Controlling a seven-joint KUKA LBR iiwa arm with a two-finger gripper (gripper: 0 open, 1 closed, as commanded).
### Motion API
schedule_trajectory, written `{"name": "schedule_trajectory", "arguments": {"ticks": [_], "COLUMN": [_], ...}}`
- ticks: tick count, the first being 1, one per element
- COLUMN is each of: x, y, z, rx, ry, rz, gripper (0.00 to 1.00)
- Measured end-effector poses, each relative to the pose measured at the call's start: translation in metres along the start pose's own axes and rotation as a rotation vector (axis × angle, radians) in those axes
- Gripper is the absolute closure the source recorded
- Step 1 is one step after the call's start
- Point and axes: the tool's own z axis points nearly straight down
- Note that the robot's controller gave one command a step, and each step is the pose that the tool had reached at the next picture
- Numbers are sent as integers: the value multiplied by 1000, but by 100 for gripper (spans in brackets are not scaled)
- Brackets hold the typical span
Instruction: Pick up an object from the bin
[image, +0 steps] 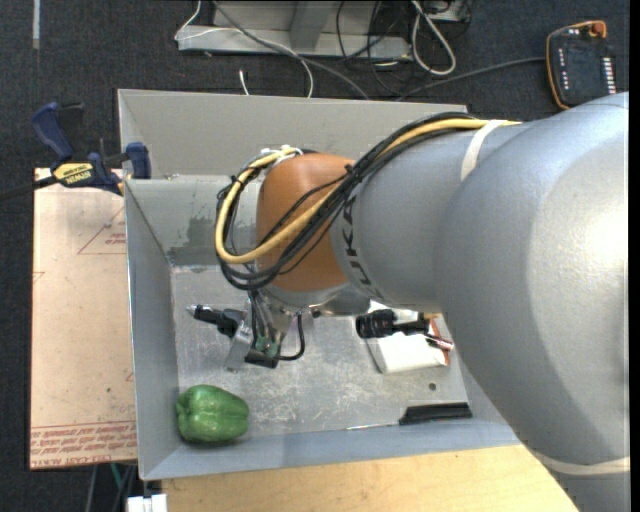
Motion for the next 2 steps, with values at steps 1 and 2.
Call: {"name": "schedule_trajectory", "arguments": {"ticks": [1, 2], "x": [0, -1], "y": [0, 1], "z": [-23, -48], "rx": [0, -1], "ry": [1, -1], "rz": [-1, -2], "gripper": [100, 100]}}
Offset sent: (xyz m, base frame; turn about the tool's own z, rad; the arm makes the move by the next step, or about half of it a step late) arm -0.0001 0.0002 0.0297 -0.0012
